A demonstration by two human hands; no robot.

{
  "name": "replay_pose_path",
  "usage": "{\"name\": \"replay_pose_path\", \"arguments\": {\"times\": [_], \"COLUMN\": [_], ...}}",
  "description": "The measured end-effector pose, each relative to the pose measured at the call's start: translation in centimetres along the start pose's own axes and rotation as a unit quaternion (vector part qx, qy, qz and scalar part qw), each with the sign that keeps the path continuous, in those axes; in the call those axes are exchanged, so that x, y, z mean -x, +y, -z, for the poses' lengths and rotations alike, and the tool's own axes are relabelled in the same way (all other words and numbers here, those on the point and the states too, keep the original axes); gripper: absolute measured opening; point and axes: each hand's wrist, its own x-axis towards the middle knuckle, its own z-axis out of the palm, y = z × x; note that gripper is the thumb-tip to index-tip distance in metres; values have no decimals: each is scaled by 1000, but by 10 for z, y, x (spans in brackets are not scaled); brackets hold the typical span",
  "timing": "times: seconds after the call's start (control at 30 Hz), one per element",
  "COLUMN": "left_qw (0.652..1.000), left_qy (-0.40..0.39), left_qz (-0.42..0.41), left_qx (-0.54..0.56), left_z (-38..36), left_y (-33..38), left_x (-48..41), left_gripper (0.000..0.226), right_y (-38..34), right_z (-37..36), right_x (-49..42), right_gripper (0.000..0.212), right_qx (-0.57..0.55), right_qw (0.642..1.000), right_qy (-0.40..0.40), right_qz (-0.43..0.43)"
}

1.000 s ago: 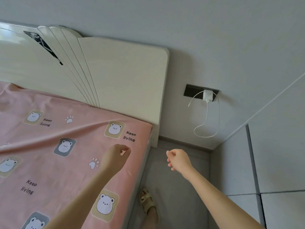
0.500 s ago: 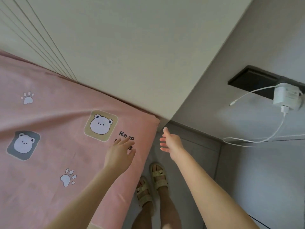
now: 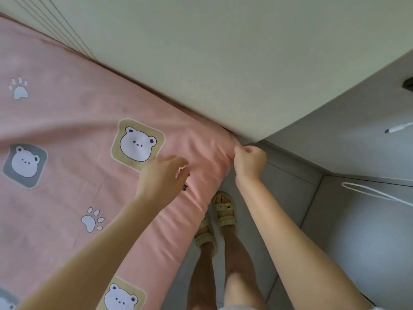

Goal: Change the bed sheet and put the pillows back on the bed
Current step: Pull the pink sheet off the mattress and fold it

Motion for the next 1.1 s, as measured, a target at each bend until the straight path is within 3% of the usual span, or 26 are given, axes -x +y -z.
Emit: {"name": "replay_pose_path", "arguments": {"times": [0.1,0.2,0.3,0.4,0.43,0.5,0.57,0.67,0.73,0.87,1.1], "left_qw": [989,973,958,961,963,963,962,956,950,944,951], "left_qy": [72,22,-11,11,27,54,70,81,87,101,154], "left_qz": [-106,-211,-272,-267,-261,-256,-256,-273,-288,-294,-247], "left_qx": [-80,-95,-92,-75,-66,-56,-56,-68,-82,-107,-107], "left_z": [13,20,20,29,35,44,51,57,60,69,104], "left_y": [16,28,29,33,36,43,50,53,54,57,85], "left_x": [-20,-33,-34,-30,-29,-28,-28,-30,-28,-26,-34], "left_gripper": [31,35,25,29,29,28,29,30,29,26,16], "right_y": [7,17,27,25,26,35,45,61,66,42,-30], "right_z": [24,42,52,61,63,65,59,42,42,92,206], "right_x": [38,74,89,75,66,40,19,5,4,10,97], "right_gripper": [43,30,26,10,20,63,77,40,19,12,14], "right_qx": [71,73,83,40,46,103,204,316,303,166,176], "right_qw": [984,961,953,965,968,964,938,898,907,955,895], "right_qy": [12,6,-37,-119,-138,-191,-235,-213,-152,-77,-85], "right_qz": [161,268,290,232,204,151,153,221,252,233,401]}}
